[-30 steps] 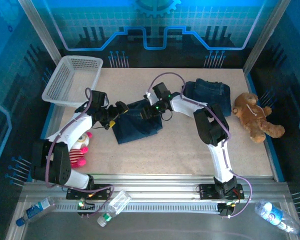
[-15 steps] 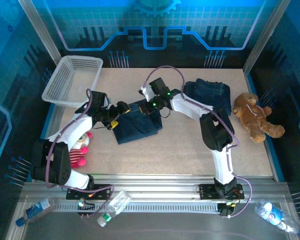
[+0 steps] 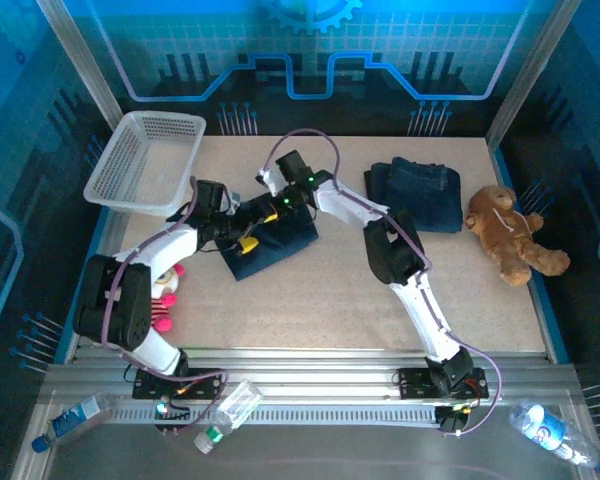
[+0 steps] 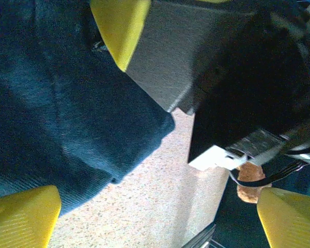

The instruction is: Fold and stack the skirts

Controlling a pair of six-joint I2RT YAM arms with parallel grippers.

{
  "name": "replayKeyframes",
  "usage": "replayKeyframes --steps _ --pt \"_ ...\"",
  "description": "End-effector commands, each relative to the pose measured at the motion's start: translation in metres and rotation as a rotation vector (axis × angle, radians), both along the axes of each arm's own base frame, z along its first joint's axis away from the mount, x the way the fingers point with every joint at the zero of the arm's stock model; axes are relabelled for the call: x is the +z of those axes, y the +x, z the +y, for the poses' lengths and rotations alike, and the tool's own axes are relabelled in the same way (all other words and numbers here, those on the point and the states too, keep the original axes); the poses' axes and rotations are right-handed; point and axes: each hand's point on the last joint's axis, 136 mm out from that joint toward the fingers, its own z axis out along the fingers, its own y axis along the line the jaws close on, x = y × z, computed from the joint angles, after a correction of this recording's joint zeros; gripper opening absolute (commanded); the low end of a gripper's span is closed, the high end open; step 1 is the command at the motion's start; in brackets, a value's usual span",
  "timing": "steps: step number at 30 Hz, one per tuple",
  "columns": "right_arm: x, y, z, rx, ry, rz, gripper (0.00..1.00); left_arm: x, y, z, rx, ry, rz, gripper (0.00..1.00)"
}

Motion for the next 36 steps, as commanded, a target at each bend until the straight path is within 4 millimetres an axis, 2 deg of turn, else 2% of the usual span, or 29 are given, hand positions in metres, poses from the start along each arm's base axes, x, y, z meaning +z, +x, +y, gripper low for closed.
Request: replayKeyframes --steps 1,2,5,6,8,9,13,16,20,26,31,36 --pt "0.014 0.006 -0.002 -0.045 0.019 0.045 0.1 -0.028 -0.001 0.022 0.081 0.13 0.05 0.99" --pt "0.018 0.009 -0.005 -0.062 0.035 0.061 0.13 -0.038 0.0 0.03 0.103 0.177 0.058 0.99" --pt "0.028 0.01 -0.018 -0.111 0.056 0.103 0.29 -0.061 0.004 0.042 0.148 0.217 0.097 0.99" --pt "0.032 0.007 -0.026 -0.128 0.055 0.116 0.39 -0.064 0.005 0.043 0.157 0.211 0.104 0.99" --pt "0.031 -0.002 -0.047 -0.16 0.053 0.157 0.47 -0.067 0.006 0.043 0.167 0.207 0.102 0.99" --pt "0.04 -0.007 -0.058 -0.179 0.068 0.158 0.49 -0.069 0.005 0.044 0.167 0.207 0.104 0.99" --pt "0.032 -0.038 -0.097 -0.21 0.086 0.206 0.49 -0.076 0.001 0.044 0.161 0.216 0.132 0.99" --pt "0.027 -0.064 -0.113 -0.174 0.123 0.232 0.48 -0.078 -0.001 0.044 0.161 0.214 0.137 0.99" --pt "0.018 -0.085 -0.113 -0.124 0.141 0.272 0.44 -0.08 -0.002 0.044 0.158 0.211 0.149 0.99" --pt "0.008 -0.081 -0.106 -0.104 0.127 0.276 0.41 -0.082 -0.004 0.043 0.154 0.211 0.159 0.99" --pt "-0.007 -0.079 -0.101 -0.088 0.087 0.295 0.4 -0.083 -0.005 0.043 0.151 0.212 0.161 0.99" --pt "-0.011 -0.085 -0.094 -0.058 0.088 0.312 0.39 -0.085 -0.006 0.043 0.15 0.212 0.168 0.99"
